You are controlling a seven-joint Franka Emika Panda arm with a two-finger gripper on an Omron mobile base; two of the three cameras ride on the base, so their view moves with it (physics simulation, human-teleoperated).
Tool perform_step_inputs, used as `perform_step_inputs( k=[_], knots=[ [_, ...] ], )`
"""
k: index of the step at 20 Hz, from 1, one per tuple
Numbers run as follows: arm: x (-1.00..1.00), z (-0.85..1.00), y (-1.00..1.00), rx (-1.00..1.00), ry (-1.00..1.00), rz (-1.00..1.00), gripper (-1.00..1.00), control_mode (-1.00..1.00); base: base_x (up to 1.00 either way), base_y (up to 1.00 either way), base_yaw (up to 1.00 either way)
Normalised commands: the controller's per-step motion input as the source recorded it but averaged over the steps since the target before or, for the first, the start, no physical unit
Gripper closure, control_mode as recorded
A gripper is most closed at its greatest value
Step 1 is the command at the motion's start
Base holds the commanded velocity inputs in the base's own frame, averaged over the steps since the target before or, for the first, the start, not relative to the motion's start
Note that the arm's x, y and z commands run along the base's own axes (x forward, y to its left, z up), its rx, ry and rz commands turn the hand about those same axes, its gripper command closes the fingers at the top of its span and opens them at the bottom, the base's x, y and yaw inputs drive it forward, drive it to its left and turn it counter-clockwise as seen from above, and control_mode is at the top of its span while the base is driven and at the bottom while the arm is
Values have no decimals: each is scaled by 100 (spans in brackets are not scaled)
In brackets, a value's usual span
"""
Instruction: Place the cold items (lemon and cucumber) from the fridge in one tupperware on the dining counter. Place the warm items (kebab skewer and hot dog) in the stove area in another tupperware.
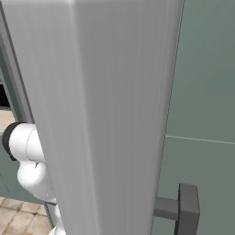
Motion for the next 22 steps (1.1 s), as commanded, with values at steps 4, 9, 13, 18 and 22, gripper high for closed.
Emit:
perform_step_inputs(
  k=[4,9,13,18,22],
  knots=[
    [17,-24,0,0,0,0,-100,-100,0,0,0],
    [19,-16,0,0,0,0,-100,-100,0,0,0],
    [26,-9,0,0,0,0,-100,-100,0,0,0],
    [34,-3,0,0,0,0,-100,-100,0,0,0],
    [34,-4,0,0,0,0,-100,-100,0,0,0]
  ],
)
